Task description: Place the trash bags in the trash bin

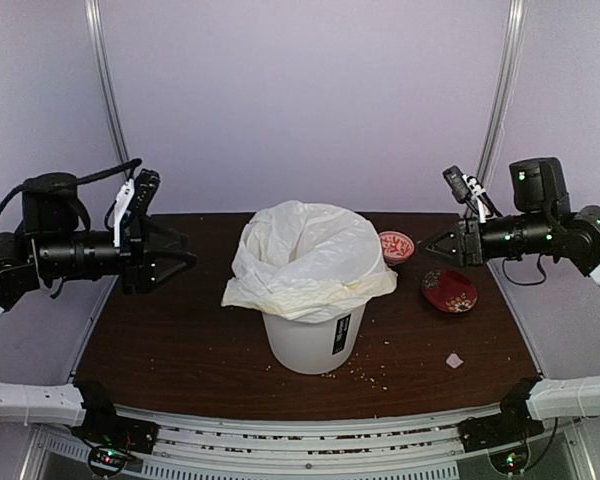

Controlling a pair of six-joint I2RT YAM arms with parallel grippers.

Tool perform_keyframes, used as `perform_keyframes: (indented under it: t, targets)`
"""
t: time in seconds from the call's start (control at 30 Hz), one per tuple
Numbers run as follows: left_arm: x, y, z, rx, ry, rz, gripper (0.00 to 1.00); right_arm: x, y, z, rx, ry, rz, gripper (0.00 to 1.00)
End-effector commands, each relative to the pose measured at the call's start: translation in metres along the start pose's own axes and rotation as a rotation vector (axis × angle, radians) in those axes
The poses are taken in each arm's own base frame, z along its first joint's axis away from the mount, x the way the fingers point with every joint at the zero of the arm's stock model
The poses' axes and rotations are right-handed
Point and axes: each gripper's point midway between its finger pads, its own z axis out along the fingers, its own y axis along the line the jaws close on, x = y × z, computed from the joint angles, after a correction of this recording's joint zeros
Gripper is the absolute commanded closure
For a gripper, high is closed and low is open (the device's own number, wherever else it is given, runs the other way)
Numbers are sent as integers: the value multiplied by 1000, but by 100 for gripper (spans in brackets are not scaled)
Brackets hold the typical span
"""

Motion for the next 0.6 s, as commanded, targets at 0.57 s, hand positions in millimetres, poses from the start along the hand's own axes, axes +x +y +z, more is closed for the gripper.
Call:
perform_keyframes:
  t: [0.57]
  targets:
    - [61,-82,85,125,260,355,62,52,51,62,-50,184,-362,57]
